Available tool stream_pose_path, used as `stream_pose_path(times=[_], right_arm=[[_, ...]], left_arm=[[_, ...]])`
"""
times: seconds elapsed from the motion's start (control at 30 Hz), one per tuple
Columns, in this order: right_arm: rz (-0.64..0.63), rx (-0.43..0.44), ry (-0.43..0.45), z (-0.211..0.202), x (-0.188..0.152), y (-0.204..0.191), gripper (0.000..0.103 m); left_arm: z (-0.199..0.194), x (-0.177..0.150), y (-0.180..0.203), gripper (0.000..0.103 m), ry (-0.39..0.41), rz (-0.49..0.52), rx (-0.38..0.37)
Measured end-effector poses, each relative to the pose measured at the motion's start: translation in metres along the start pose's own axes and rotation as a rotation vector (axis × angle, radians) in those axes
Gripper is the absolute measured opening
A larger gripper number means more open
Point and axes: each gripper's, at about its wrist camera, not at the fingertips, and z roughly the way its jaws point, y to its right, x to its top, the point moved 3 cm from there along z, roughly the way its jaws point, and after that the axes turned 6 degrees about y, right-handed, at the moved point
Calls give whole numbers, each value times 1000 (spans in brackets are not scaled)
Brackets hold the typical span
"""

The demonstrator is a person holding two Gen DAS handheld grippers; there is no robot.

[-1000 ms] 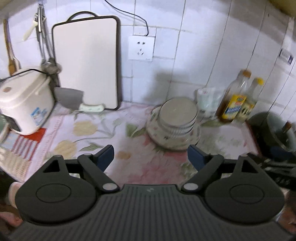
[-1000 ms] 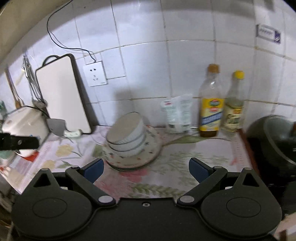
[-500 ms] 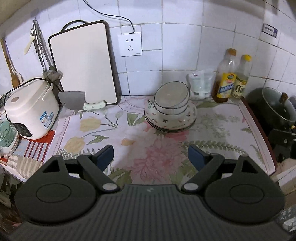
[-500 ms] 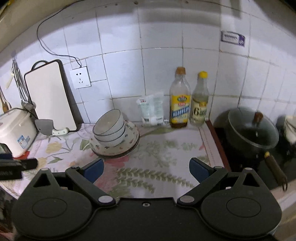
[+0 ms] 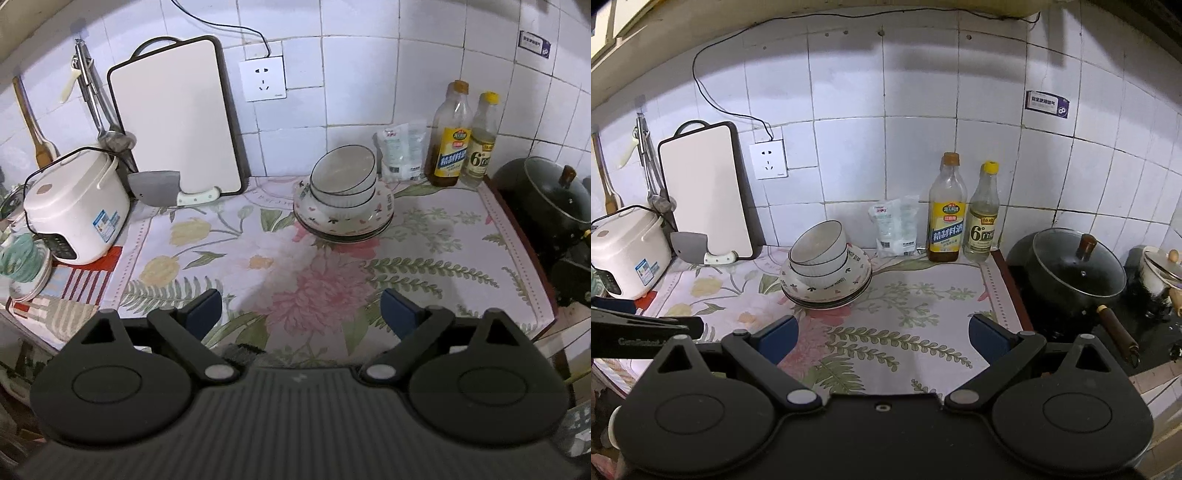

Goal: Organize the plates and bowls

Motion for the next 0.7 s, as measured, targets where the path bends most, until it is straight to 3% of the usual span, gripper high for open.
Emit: stream_pose_path(times=[0.4, 0.7], right_arm=[[66, -18, 7, -2, -10, 8, 100], [-7, -46, 57, -8, -16, -3, 100]], left_arm=[[2, -9, -1, 94, -4, -2, -5], [0, -10, -2, 94, 20, -2, 18]])
